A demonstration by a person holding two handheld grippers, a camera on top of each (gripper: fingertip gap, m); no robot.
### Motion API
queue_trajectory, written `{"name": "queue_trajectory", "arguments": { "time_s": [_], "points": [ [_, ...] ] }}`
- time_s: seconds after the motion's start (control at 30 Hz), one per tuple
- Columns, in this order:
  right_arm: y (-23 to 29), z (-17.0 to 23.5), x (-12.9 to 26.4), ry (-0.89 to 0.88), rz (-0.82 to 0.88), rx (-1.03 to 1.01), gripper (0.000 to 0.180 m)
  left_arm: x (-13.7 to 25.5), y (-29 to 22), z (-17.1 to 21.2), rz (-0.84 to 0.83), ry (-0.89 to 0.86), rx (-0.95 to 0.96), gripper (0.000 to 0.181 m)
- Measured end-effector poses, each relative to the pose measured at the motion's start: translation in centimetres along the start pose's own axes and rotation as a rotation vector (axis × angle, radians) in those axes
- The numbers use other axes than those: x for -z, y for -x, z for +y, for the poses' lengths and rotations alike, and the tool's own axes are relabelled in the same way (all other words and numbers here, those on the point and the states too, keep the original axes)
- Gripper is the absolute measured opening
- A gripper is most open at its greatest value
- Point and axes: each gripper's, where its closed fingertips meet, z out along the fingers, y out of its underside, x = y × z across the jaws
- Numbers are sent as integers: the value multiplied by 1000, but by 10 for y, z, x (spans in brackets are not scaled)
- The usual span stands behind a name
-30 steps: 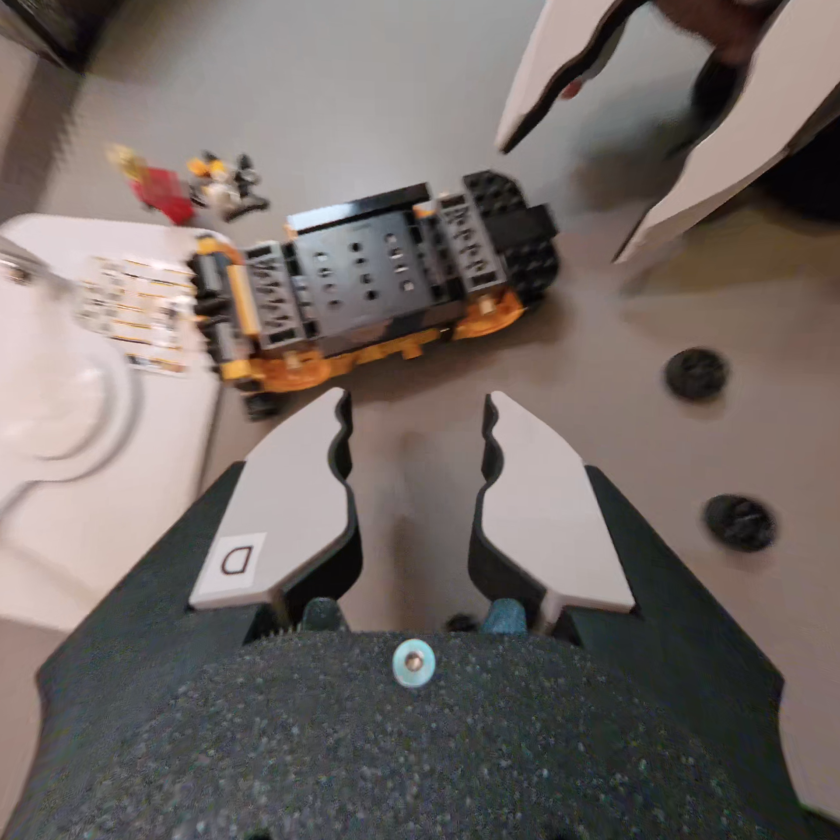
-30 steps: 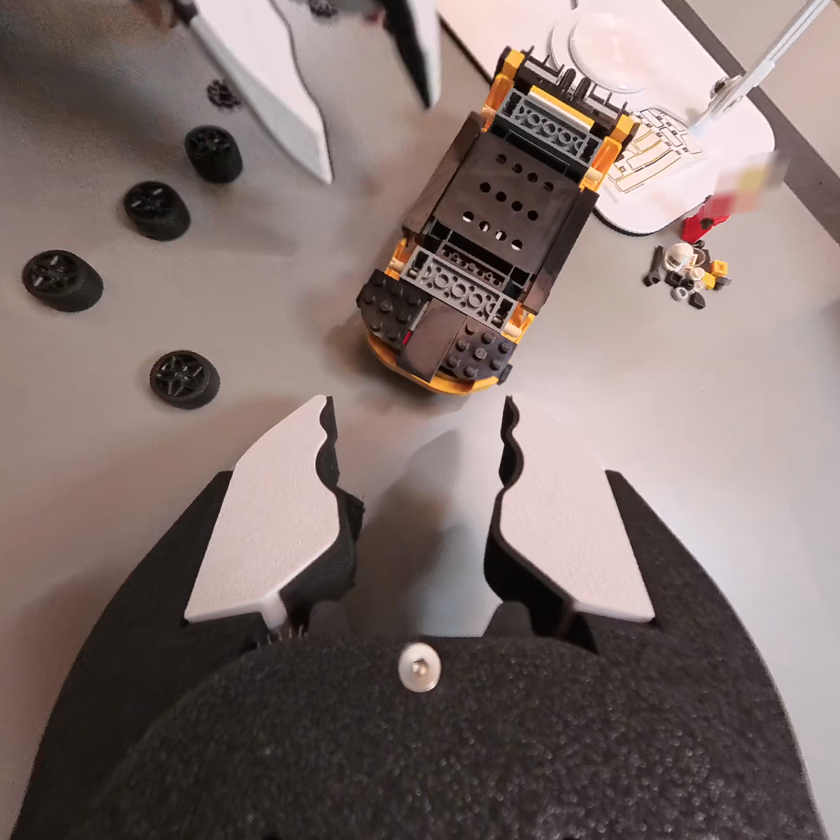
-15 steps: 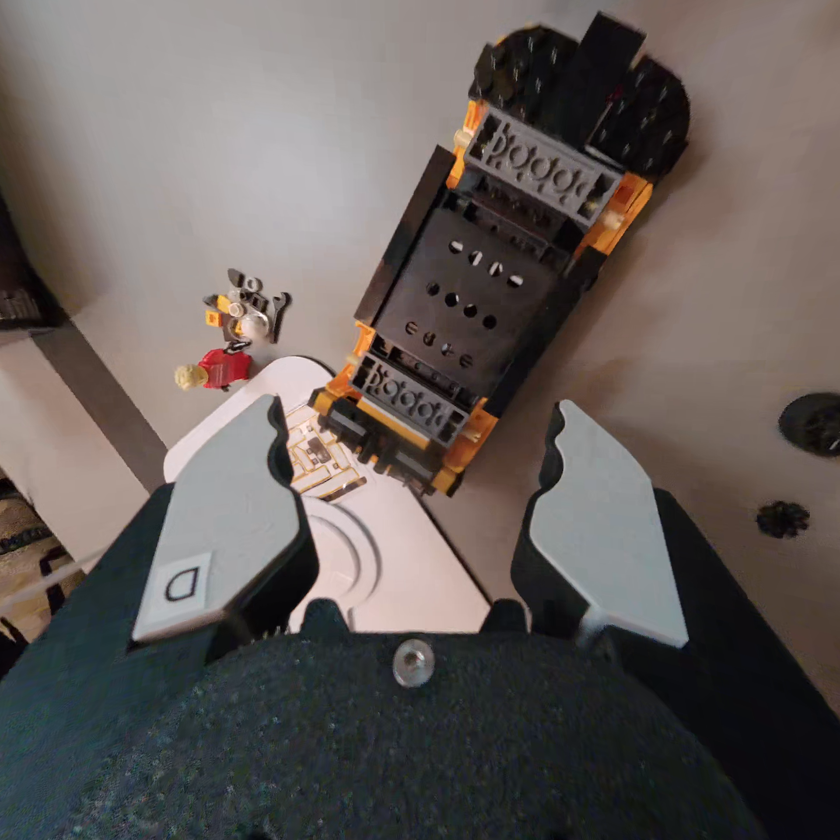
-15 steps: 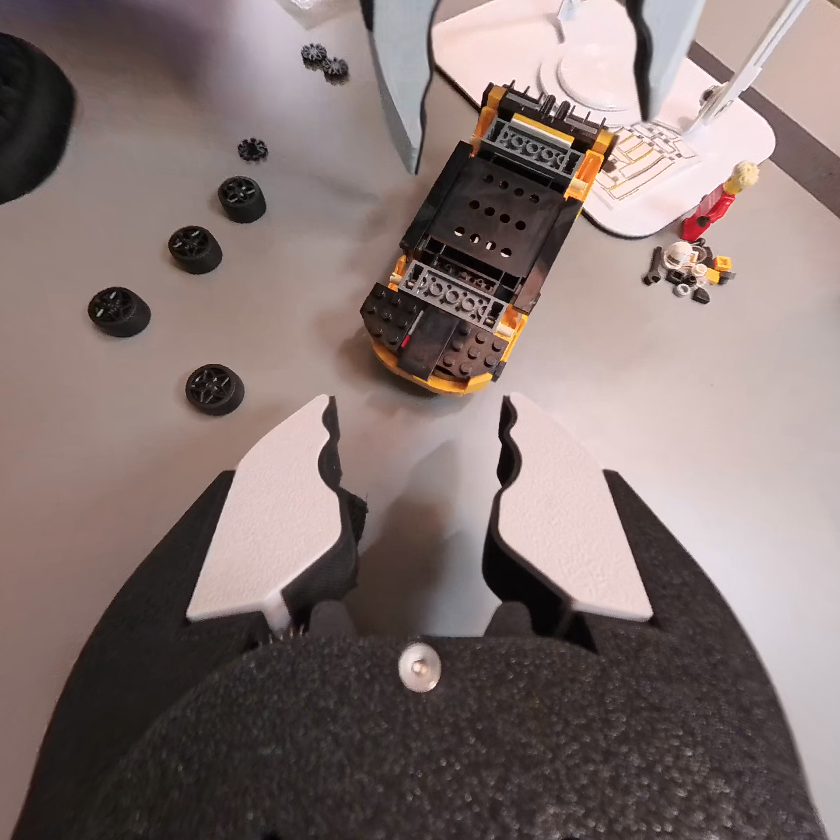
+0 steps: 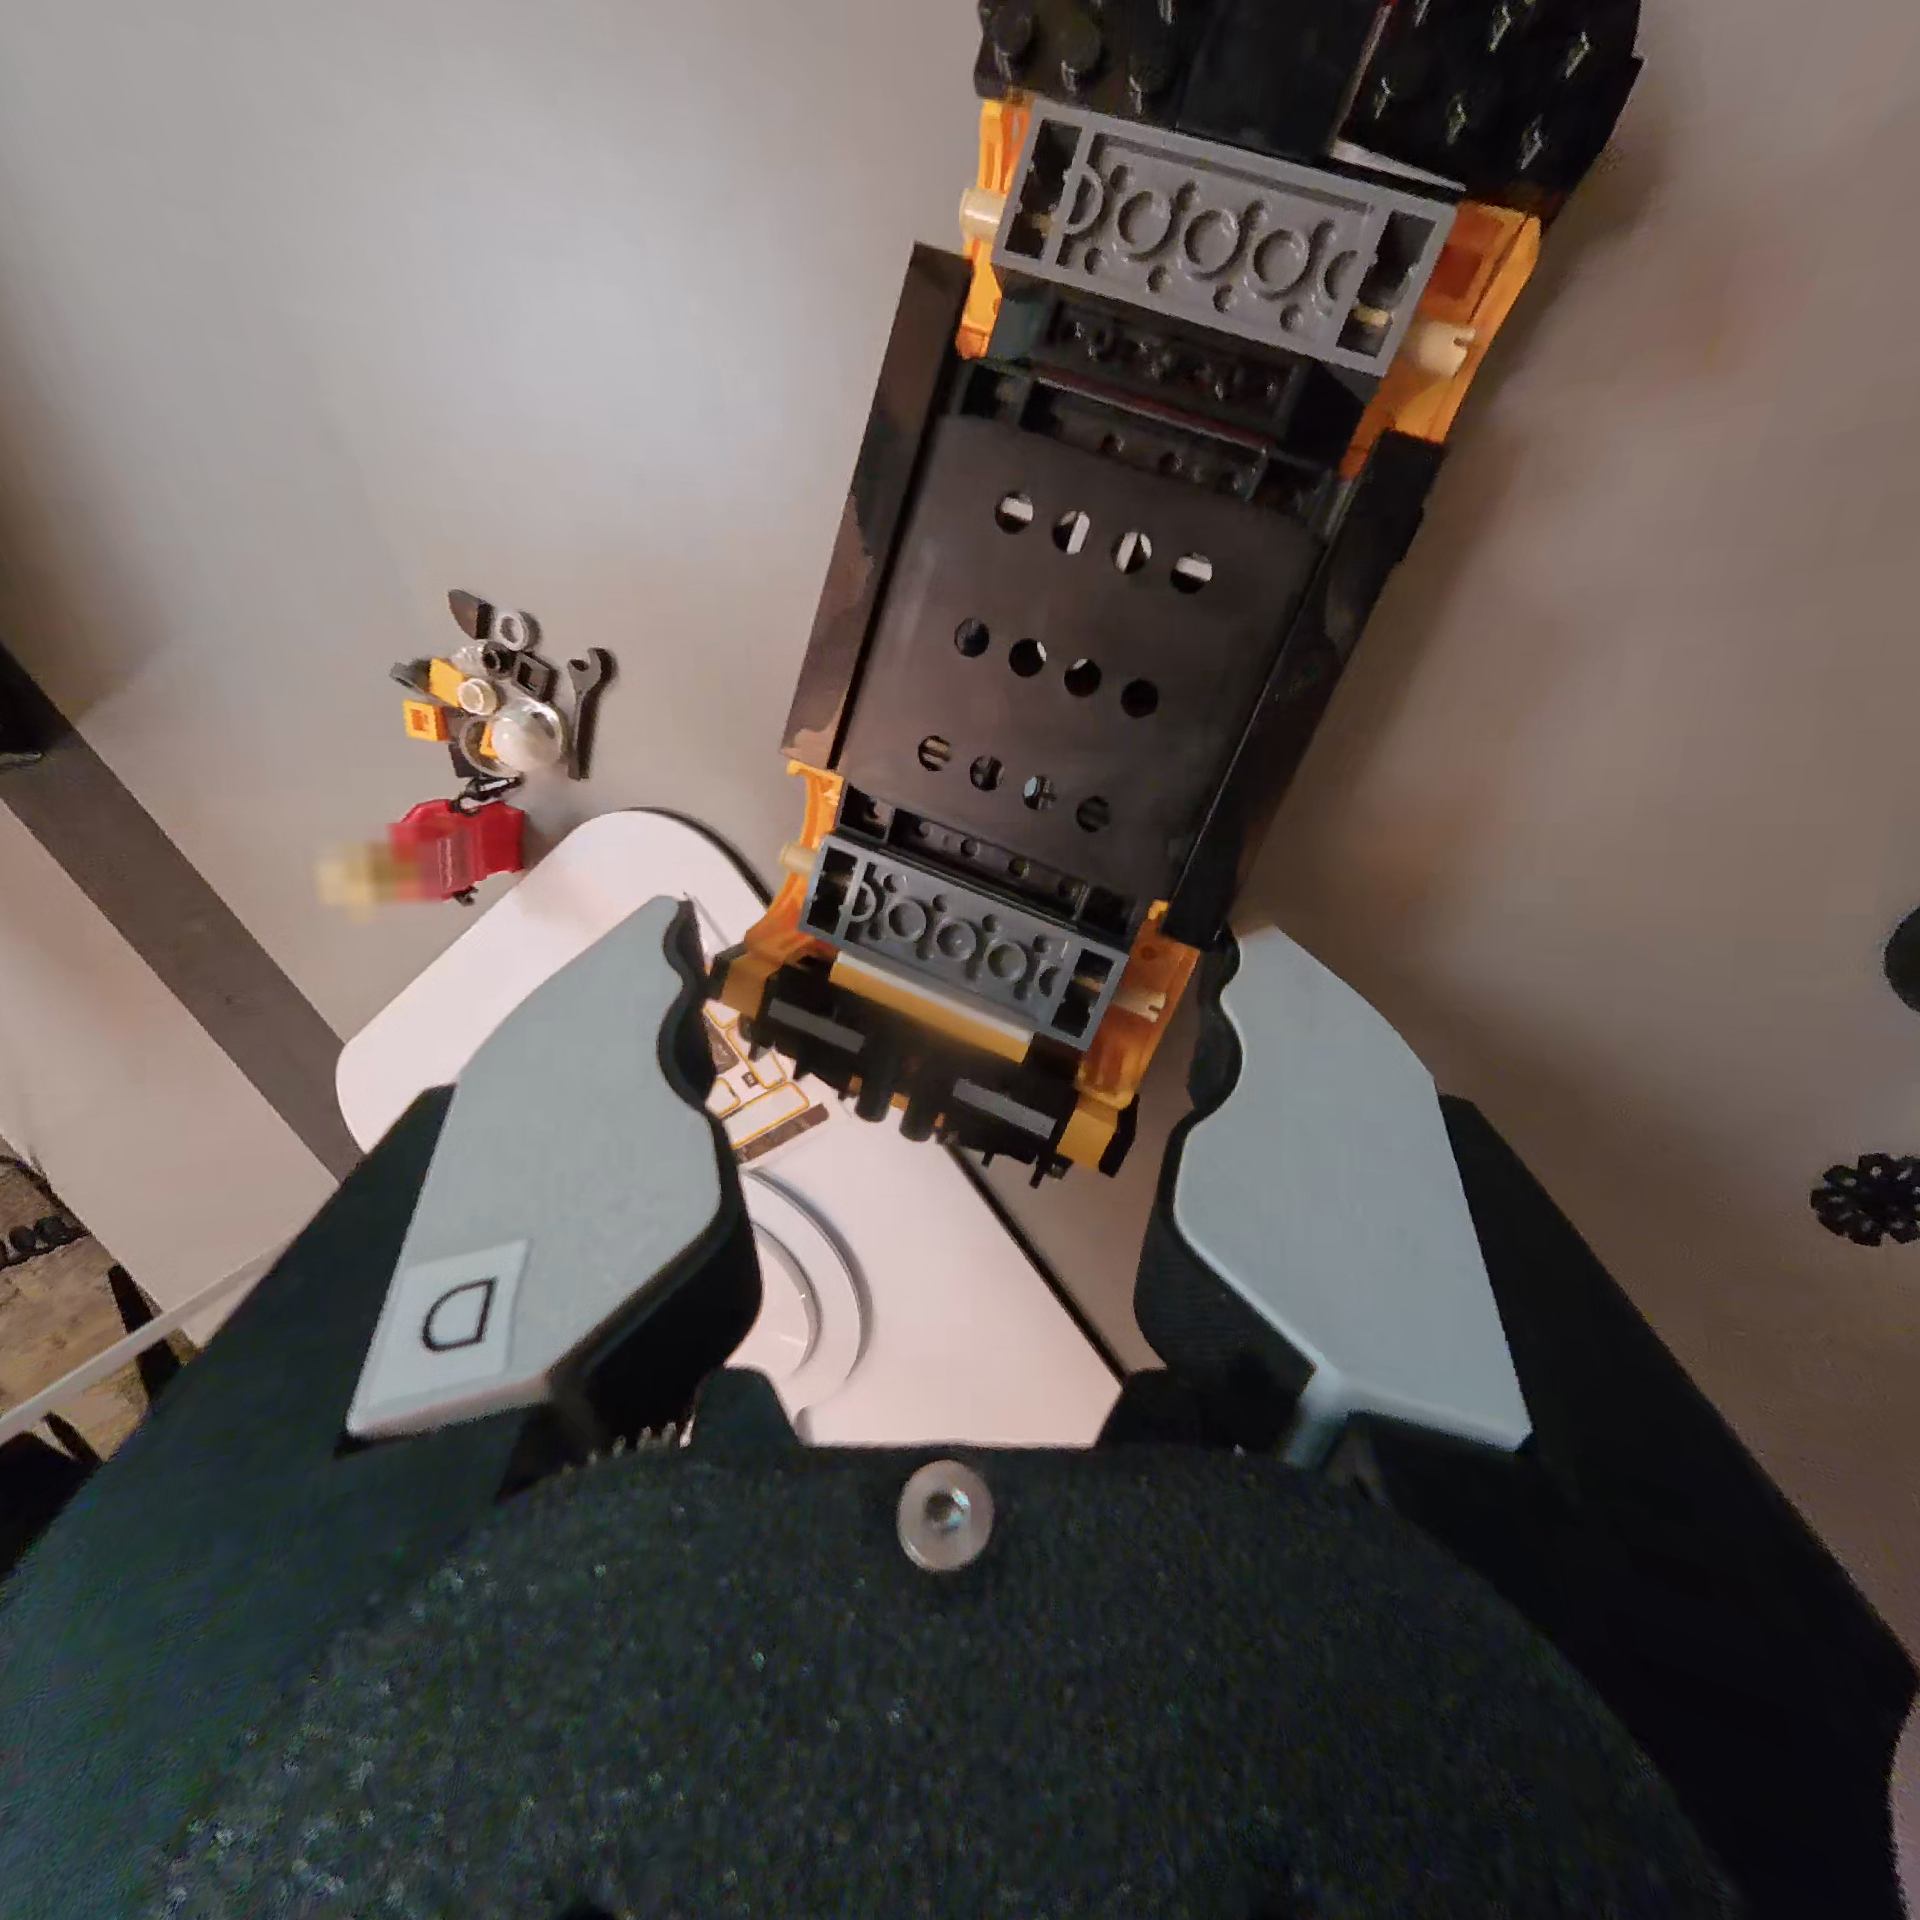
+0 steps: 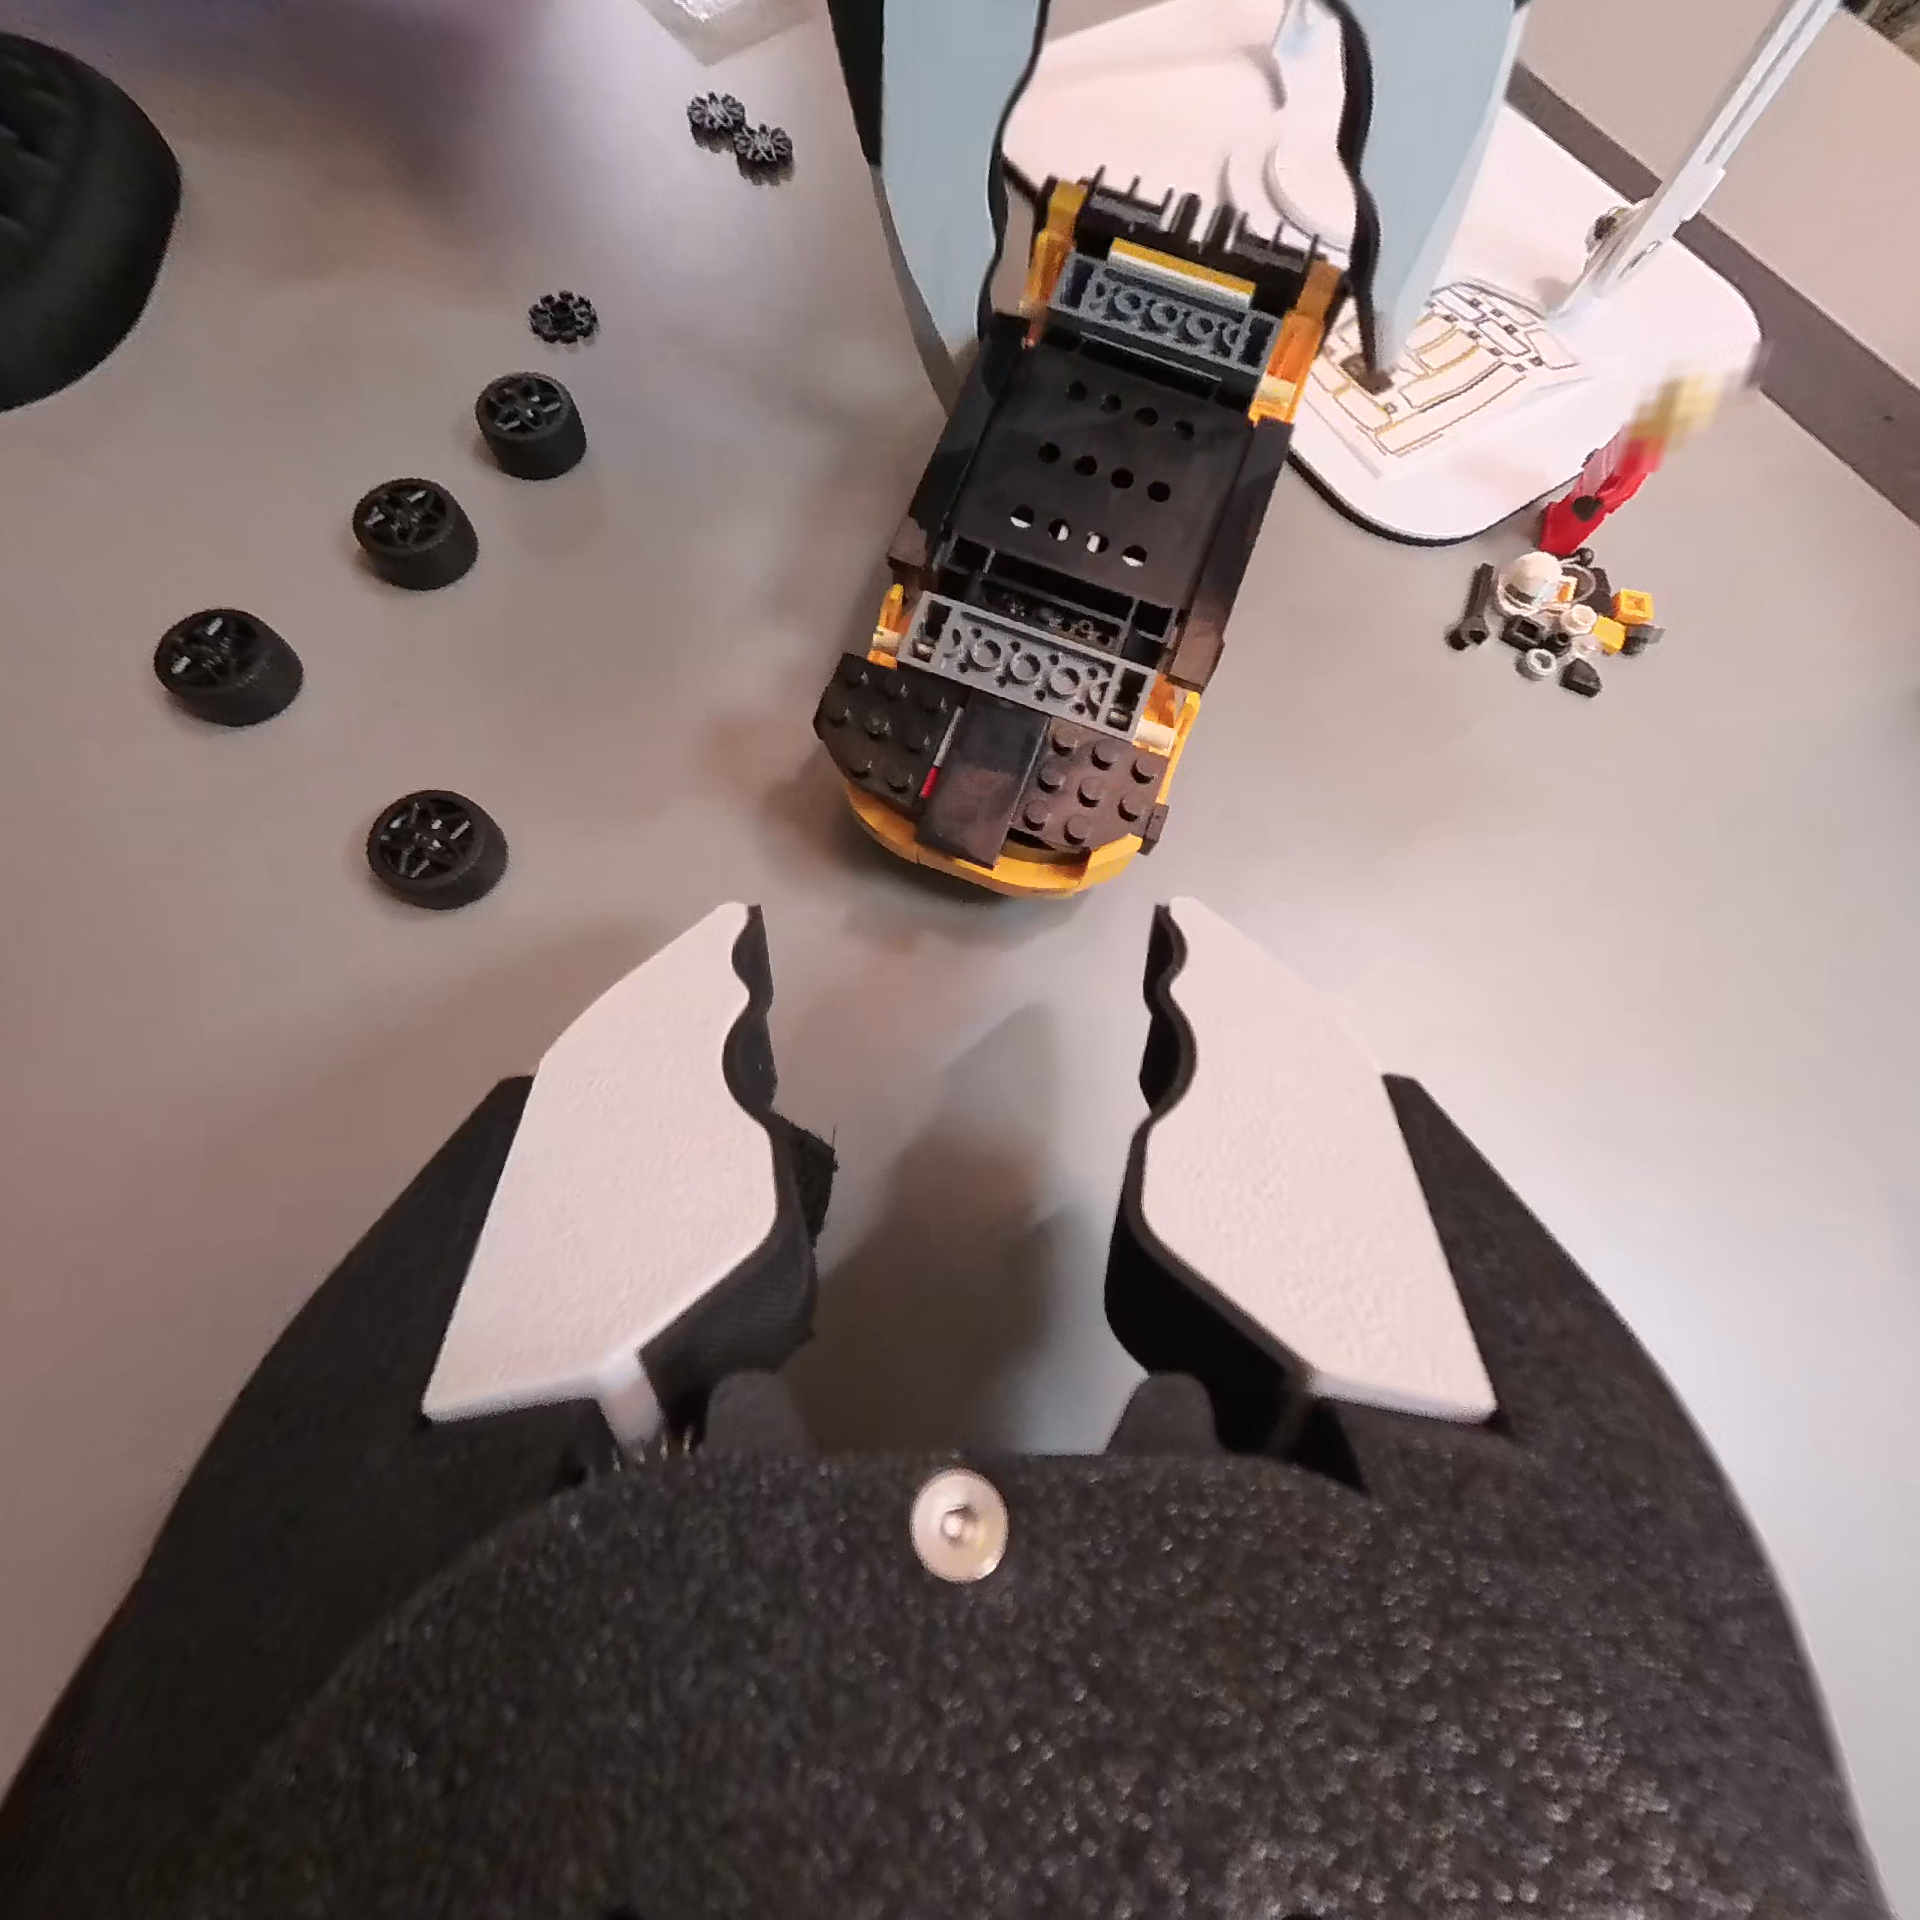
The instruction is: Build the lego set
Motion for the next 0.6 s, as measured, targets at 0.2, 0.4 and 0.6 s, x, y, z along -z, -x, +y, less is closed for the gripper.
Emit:
{"name": "queue_trajectory", "arguments": {
  "time_s": [0.2, 0.4, 0.6],
  "points": [
    [-7, -1, 0, -7, -21, 21, 70, -2, -2, -8, 35, 8, 0, 103],
    [-7, 0, 1, -22, -30, 36, 70, -17, -9, -13, 84, 69, -85, 97],
    [-9, -1, 4, -50, -43, 21, 70, -16, -11, -19, 95, 61, -115, 85]
  ]
}}
